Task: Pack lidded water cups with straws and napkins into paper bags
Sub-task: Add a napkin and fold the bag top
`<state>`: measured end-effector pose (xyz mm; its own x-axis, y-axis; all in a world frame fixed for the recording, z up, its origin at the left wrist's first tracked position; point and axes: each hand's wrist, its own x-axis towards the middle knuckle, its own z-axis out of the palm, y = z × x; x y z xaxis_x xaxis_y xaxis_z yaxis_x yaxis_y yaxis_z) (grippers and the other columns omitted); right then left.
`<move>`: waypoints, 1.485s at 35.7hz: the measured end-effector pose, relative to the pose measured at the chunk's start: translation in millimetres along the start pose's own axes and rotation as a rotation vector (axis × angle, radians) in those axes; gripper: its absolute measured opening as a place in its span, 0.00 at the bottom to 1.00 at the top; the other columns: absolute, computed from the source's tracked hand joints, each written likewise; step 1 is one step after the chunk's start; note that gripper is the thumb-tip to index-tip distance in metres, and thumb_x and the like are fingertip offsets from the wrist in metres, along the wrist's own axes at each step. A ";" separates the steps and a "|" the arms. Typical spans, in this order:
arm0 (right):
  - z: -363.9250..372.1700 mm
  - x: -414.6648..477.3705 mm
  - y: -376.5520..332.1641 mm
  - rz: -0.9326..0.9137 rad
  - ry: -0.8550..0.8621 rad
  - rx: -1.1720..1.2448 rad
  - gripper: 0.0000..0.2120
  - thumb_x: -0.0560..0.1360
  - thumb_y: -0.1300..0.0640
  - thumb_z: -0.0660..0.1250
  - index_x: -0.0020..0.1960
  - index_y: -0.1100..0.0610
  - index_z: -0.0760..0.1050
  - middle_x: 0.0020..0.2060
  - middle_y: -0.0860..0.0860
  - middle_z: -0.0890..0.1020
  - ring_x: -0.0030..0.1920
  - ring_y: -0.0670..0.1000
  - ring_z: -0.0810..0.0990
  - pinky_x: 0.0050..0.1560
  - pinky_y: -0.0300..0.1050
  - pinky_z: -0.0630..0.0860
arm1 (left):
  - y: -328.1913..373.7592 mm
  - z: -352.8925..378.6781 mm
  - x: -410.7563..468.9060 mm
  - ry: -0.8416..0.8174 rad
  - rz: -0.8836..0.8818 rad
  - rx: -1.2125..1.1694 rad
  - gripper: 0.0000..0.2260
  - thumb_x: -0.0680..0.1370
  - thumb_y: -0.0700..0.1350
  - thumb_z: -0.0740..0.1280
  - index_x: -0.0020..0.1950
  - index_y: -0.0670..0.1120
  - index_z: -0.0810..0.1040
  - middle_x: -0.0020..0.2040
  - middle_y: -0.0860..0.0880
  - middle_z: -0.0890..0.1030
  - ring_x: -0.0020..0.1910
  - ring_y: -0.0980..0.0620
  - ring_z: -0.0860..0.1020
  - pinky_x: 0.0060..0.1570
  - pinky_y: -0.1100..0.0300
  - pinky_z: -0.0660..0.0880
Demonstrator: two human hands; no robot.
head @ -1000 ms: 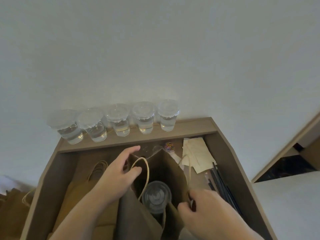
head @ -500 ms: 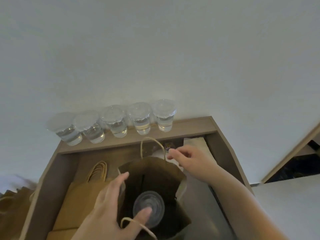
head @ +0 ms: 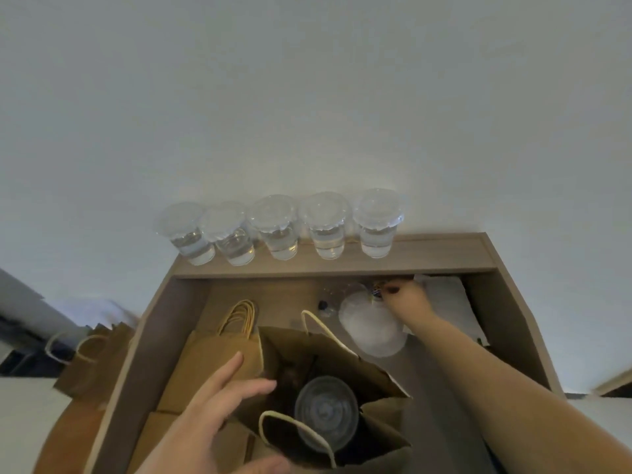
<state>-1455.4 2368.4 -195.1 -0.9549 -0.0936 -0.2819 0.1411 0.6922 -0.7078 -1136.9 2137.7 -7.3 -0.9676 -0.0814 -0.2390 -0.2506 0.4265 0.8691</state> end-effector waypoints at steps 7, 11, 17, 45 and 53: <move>11.2 7.7 -10.6 -0.041 0.023 -0.121 0.09 0.82 0.50 0.71 0.50 0.51 0.88 0.51 0.51 0.89 0.52 0.55 0.84 0.53 0.44 0.77 | -22.8 -8.1 -2.5 0.091 0.062 0.268 0.39 0.58 0.79 0.75 0.69 0.79 0.70 0.76 0.81 0.53 0.76 0.77 0.56 0.75 0.59 0.67; 16.8 15.9 -16.2 -0.034 0.021 -0.154 0.08 0.82 0.54 0.71 0.55 0.54 0.88 0.56 0.53 0.88 0.57 0.57 0.84 0.54 0.42 0.75 | -28.6 -10.4 1.7 0.077 0.088 0.282 0.39 0.60 0.80 0.74 0.69 0.80 0.68 0.75 0.82 0.50 0.75 0.80 0.53 0.75 0.63 0.64; 9.9 16.7 -7.4 0.011 0.125 -0.170 0.16 0.80 0.55 0.69 0.33 0.53 0.77 0.41 0.56 0.86 0.50 0.61 0.85 0.40 0.43 0.71 | -37.8 -7.1 7.7 0.032 0.132 0.310 0.33 0.66 0.71 0.76 0.68 0.81 0.67 0.75 0.82 0.51 0.77 0.77 0.48 0.82 0.54 0.56; -30.9 8.1 79.9 0.204 0.268 -0.155 0.27 0.85 0.43 0.63 0.73 0.63 0.72 0.64 0.65 0.79 0.61 0.67 0.80 0.58 0.56 0.80 | -63.5 -0.1 12.9 0.086 0.269 0.358 0.40 0.62 0.83 0.68 0.73 0.78 0.64 0.78 0.75 0.56 0.76 0.75 0.58 0.73 0.57 0.72; -39.0 12.3 71.9 0.244 0.222 -0.163 0.20 0.84 0.51 0.66 0.71 0.62 0.74 0.62 0.63 0.80 0.60 0.64 0.81 0.58 0.56 0.81 | -59.8 -1.0 5.5 0.084 0.232 0.371 0.42 0.60 0.84 0.66 0.72 0.79 0.60 0.77 0.77 0.53 0.74 0.79 0.55 0.73 0.59 0.71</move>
<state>-1467.2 2445.0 -224.1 -0.9342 0.2336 -0.2695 0.3453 0.7816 -0.5195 -1127.3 2110.8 -60.2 -0.9999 -0.0114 -0.0069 -0.0130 0.7354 0.6775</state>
